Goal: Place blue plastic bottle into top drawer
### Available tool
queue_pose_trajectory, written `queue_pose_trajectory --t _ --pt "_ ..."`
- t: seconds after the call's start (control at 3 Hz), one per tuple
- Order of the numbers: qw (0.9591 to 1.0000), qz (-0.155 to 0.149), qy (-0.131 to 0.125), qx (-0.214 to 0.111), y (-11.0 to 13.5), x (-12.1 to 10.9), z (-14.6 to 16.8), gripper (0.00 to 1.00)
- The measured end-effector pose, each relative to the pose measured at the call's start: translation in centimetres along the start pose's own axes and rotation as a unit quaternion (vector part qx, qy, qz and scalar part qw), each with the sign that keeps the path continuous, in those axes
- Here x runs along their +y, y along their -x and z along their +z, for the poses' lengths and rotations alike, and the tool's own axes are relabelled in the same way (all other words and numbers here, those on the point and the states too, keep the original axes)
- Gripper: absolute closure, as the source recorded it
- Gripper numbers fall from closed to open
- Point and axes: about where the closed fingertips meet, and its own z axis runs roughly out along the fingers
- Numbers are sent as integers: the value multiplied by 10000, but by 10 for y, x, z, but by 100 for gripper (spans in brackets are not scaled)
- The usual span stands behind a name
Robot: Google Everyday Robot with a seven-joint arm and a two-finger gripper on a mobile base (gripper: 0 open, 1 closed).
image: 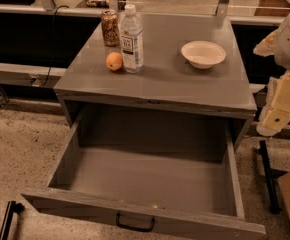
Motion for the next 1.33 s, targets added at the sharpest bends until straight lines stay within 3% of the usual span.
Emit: queue_pose_trajectory --t 0.33,0.67,1.0,1.33 --pt "10000 0 0 0 0 0 0 0" --pt "9987 -299 -92 -409 32 -27 9 0" --pt "9898 -813 -137 -1166 98 -78 27 0" --pt "9725 -931 -131 -2133 153 -122 39 0"
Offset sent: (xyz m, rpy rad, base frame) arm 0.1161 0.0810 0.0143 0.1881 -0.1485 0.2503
